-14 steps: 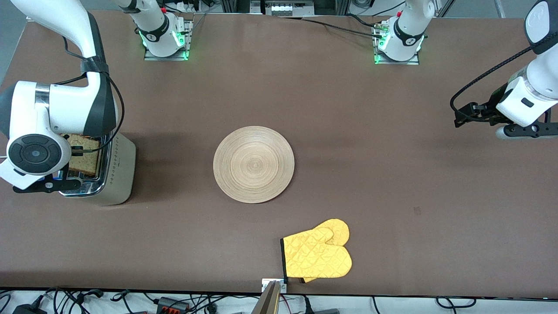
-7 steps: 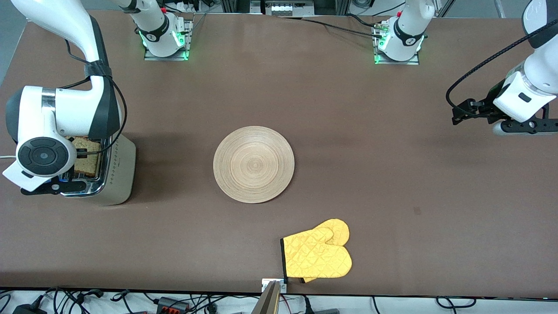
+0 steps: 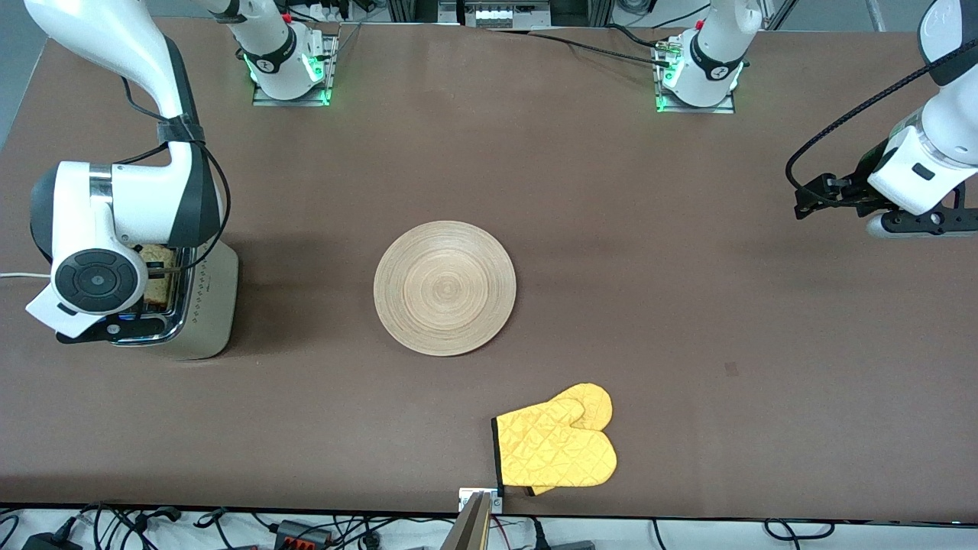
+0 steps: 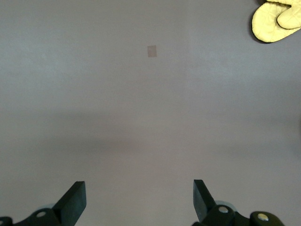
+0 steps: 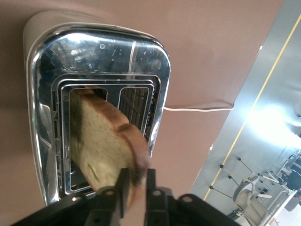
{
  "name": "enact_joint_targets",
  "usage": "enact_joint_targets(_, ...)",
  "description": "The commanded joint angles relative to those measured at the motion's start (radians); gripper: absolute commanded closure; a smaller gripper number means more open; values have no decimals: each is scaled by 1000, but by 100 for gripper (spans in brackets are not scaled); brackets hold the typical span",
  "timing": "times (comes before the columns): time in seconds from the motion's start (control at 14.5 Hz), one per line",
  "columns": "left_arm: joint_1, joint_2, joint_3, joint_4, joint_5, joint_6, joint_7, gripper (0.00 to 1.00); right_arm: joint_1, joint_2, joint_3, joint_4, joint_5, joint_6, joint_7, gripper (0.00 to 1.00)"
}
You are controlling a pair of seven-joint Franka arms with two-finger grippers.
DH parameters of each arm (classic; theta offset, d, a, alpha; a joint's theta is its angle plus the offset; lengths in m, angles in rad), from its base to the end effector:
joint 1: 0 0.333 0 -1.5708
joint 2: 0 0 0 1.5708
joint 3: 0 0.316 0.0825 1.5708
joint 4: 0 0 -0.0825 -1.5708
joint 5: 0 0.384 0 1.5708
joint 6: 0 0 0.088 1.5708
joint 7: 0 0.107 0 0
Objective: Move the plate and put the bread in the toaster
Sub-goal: 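Lower the bread into the toaster slot with the right gripper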
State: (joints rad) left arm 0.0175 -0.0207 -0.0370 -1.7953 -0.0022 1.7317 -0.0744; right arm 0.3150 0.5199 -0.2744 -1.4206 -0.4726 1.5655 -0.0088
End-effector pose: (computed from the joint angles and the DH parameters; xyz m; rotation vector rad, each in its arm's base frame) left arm 0.5519 -0.0111 0.5430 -3.1390 -0.0869 0.0674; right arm 0.6636 0.0098 0.4004 2.4865 0.1811 -0.4403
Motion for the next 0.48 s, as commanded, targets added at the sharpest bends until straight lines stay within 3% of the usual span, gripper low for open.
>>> enact_joint_targets(0.0,-13,-5,16,4,-16,-9,5,0,-1,-20,3,-5,35,10,3,0)
enact_joint_targets(0.41,-13,-1,16,7,-16,-8,4,0,4,-95,4,17,152,2,-7,0)
